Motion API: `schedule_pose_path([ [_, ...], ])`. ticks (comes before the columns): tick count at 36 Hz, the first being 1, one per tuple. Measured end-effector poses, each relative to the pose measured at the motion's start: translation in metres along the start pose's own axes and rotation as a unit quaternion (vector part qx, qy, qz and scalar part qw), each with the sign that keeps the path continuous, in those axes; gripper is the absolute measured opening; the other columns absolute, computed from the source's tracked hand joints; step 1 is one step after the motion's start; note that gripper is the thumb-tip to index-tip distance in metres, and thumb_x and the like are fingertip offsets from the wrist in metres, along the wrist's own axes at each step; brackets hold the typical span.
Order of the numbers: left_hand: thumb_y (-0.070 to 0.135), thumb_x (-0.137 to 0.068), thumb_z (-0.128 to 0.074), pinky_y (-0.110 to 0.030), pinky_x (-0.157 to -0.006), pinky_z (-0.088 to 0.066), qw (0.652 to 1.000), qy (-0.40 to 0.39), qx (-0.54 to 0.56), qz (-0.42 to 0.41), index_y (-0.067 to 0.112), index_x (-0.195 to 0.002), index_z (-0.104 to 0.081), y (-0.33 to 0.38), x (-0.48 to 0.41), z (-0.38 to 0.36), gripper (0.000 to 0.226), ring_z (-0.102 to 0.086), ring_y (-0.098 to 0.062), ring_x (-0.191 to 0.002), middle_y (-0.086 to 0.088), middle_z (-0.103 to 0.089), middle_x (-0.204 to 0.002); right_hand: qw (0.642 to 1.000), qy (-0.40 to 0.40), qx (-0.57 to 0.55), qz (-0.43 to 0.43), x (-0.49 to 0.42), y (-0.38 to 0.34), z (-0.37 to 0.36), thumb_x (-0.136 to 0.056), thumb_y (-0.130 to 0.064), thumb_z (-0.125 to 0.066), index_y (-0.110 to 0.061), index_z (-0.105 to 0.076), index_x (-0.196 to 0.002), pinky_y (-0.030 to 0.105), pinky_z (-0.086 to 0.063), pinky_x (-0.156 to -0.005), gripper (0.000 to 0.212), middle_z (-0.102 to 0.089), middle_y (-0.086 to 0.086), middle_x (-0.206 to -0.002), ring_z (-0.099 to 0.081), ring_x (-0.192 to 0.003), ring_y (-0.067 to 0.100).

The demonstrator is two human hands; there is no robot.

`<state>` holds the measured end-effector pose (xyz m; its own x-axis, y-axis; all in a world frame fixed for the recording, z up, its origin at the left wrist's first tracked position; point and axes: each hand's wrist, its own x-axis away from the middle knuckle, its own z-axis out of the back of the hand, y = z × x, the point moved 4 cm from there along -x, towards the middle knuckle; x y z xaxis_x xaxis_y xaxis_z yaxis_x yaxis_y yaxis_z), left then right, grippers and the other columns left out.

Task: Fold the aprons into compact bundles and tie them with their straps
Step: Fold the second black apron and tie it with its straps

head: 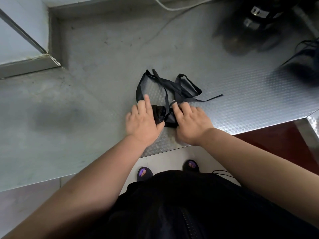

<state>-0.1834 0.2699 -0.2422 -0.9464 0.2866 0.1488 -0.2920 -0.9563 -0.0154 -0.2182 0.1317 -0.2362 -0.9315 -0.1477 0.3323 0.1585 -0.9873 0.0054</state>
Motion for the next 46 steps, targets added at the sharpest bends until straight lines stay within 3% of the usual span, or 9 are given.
schedule_pose_path([
  [6,0.021,-0.050,-0.087,-0.028,-0.055,-0.051,0.989,0.083,-0.019,-0.121,-0.004,-0.130,-0.044,0.001,0.006,0.002,0.095,-0.061,-0.027,-0.075,-0.014,-0.054,-0.107,0.999,-0.010,0.031,0.000,0.000,-0.014,-0.004,-0.095,-0.036,-0.024,-0.011,-0.011,-0.150,0.038,-0.033,-0.092,0.062,-0.035,0.010,-0.129,-0.044,-0.113,0.029],
  [11,0.009,-0.067,-0.047,-0.023,-0.044,-0.045,0.991,0.029,-0.083,-0.104,0.002,-0.119,-0.063,0.004,-0.006,0.005,0.055,-0.059,-0.018,-0.066,-0.006,-0.063,-0.087,0.999,-0.007,0.032,-0.009,-0.008,-0.018,0.000,-0.094,-0.028,-0.029,-0.009,-0.027,-0.143,0.036,-0.033,-0.088,0.052,-0.039,0.010,-0.122,-0.045,-0.108,0.028],
  [16,0.010,-0.094,-0.038,-0.031,-0.088,-0.045,0.996,-0.058,-0.035,-0.051,-0.001,-0.148,-0.002,0.010,-0.021,0.000,0.066,-0.037,-0.026,-0.121,-0.014,-0.025,-0.138,1.000,-0.015,0.022,0.001,-0.009,-0.016,-0.001,-0.093,-0.026,-0.032,-0.008,-0.013,-0.148,0.035,-0.033,-0.092,0.061,-0.038,0.009,-0.127,-0.044,-0.112,0.027],
  [23,0.037,-0.096,-0.044,-0.035,-0.102,-0.034,0.977,-0.065,0.154,-0.135,0.016,-0.146,-0.031,-0.002,-0.009,0.009,0.055,-0.033,-0.027,-0.131,-0.008,-0.023,-0.145,0.962,-0.095,-0.256,-0.028,-0.016,-0.020,0.017,-0.090,-0.032,-0.046,-0.004,-0.049,-0.122,0.033,-0.034,-0.096,0.042,-0.042,0.015,-0.125,-0.040,-0.118,0.030],
  [27,0.022,-0.090,-0.062,-0.008,-0.092,-0.025,0.946,-0.011,0.304,-0.111,0.013,-0.120,-0.065,-0.010,-0.011,0.007,0.031,-0.048,-0.019,-0.118,-0.008,-0.048,-0.131,0.878,-0.083,-0.461,-0.097,-0.022,-0.010,0.021,-0.094,-0.020,-0.045,-0.019,-0.046,-0.067,0.024,-0.032,-0.073,0.027,-0.052,0.006,-0.090,-0.046,-0.090,0.021],
  [32,0.014,-0.086,-0.066,0.000,-0.070,-0.033,0.886,-0.030,0.462,-0.015,0.012,-0.087,-0.067,-0.011,-0.019,0.006,0.003,-0.052,-0.009,-0.084,0.006,-0.056,-0.098,0.869,-0.020,-0.486,-0.091,-0.019,-0.010,0.013,-0.096,-0.016,-0.049,-0.014,-0.051,-0.070,0.009,-0.032,-0.052,0.026,-0.046,-0.006,-0.066,-0.043,-0.068,0.013],
  [38,0.015,-0.096,-0.052,-0.017,-0.083,-0.044,0.750,-0.119,0.647,0.069,0.020,-0.081,-0.056,-0.014,-0.017,0.008,0.016,-0.059,-0.003,-0.084,0.007,-0.067,-0.087,0.797,0.016,-0.587,-0.140,-0.020,-0.011,0.003,-0.098,-0.019,-0.047,-0.019,-0.048,-0.070,0.020,-0.034,-0.060,0.027,-0.046,-0.004,-0.067,-0.040,-0.062,0.009],
  [41,0.022,-0.096,-0.051,-0.012,-0.063,-0.039,0.796,-0.109,0.588,0.088,0.023,-0.078,-0.056,-0.015,-0.022,0.012,0.018,-0.051,-0.001,-0.066,0.012,-0.065,-0.072,0.727,0.031,-0.669,-0.152,-0.019,-0.014,0.006,-0.098,-0.022,-0.046,-0.021,-0.052,-0.073,0.023,-0.036,-0.069,0.026,-0.051,-0.008,-0.070,-0.043,-0.069,0.008],
  [46,0.019,-0.092,-0.053,-0.024,-0.058,-0.037,0.853,-0.120,0.501,0.080,0.022,-0.063,-0.058,-0.012,-0.023,0.010,0.030,-0.050,-0.010,-0.058,0.009,-0.059,-0.058,0.774,0.029,-0.626,-0.089,-0.014,-0.023,0.011,-0.097,-0.020,-0.050,-0.023,-0.053,-0.065,0.014,-0.037,-0.064,0.033,-0.053,-0.016,-0.062,-0.044,-0.061,0.000],
])
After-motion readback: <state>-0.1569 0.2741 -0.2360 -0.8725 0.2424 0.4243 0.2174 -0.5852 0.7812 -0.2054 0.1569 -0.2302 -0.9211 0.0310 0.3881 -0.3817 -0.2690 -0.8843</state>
